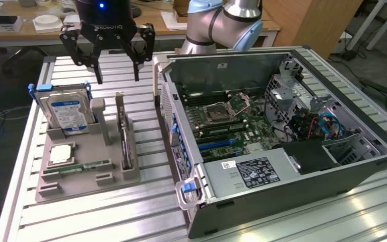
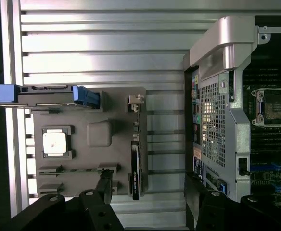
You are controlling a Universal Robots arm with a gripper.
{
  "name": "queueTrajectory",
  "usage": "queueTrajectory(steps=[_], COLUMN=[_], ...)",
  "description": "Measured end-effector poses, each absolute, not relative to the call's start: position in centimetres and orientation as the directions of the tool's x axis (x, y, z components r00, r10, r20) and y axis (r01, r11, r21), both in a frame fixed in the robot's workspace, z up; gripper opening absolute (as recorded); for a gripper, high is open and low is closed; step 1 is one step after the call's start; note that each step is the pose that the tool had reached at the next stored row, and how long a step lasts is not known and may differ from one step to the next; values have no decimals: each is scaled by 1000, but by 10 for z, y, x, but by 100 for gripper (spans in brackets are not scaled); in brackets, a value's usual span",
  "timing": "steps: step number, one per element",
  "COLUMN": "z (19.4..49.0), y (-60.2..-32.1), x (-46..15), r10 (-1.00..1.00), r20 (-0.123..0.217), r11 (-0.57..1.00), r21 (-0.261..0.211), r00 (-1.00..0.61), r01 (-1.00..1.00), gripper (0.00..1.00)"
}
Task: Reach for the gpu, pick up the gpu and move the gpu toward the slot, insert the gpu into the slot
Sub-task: 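Pick up the gpu and move the gpu toward the slot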
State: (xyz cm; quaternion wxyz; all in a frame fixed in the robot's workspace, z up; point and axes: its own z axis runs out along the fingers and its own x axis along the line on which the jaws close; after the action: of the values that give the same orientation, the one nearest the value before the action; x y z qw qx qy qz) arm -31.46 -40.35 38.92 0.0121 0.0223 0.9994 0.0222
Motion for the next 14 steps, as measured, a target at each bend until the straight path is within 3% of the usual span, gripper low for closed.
queueTrajectory(steps=[14], z=[385], y=[-406], x=[-316], r10=[-6], r20=[-23], r11=[999], r21=[45], r00=[-1000], r01=[-7], gripper=[71])
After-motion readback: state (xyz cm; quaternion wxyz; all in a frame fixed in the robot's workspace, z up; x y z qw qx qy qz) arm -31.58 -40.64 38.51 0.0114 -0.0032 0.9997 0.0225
